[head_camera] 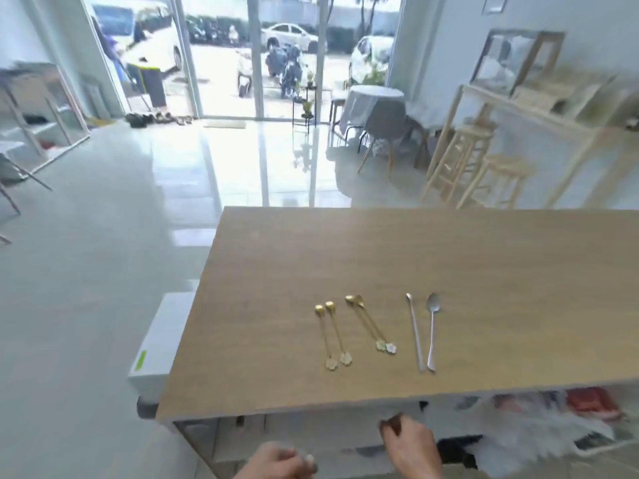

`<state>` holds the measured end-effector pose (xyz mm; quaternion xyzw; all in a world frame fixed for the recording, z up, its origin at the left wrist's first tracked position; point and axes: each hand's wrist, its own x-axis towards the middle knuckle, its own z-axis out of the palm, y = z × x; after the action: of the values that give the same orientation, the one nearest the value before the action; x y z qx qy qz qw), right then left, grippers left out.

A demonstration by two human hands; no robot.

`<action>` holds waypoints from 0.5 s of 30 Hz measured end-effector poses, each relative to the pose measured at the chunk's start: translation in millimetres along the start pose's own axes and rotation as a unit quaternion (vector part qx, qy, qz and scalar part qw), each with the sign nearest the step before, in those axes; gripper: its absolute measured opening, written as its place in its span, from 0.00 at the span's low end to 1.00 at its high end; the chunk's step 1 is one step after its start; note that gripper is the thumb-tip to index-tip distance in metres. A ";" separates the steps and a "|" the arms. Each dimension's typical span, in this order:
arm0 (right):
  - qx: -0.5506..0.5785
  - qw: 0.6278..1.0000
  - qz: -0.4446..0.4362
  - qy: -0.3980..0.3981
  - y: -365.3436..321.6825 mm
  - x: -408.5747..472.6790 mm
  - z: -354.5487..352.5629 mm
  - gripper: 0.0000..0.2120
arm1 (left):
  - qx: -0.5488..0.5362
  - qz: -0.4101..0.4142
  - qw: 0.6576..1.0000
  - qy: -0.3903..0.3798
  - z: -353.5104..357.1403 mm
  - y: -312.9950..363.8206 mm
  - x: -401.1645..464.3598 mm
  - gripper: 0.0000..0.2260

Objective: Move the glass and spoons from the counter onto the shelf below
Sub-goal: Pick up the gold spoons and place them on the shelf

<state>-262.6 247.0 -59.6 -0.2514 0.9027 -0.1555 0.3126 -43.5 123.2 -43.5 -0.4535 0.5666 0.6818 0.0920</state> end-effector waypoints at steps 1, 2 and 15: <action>0.007 1.000 0.008 0.021 4.1 -2.0 -16.1 0.12 | 0.025 0.034 0.999 -0.008 -0.4 18.6 -6.1 0.10; 0.015 0.999 0.011 0.042 6.0 -3.4 -30.6 0.14 | 0.028 0.052 0.998 0.005 -1.6 36.7 -10.7 0.09; 0.069 0.979 -0.133 0.138 -66.2 55.0 -114.9 0.11 | 0.096 0.104 0.951 0.276 -6.0 157.6 28.3 0.06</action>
<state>-350.1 176.2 29.5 -0.3233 0.8828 -0.2905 0.1782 -157.4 53.3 44.9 -0.5517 0.6766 0.4781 -0.0962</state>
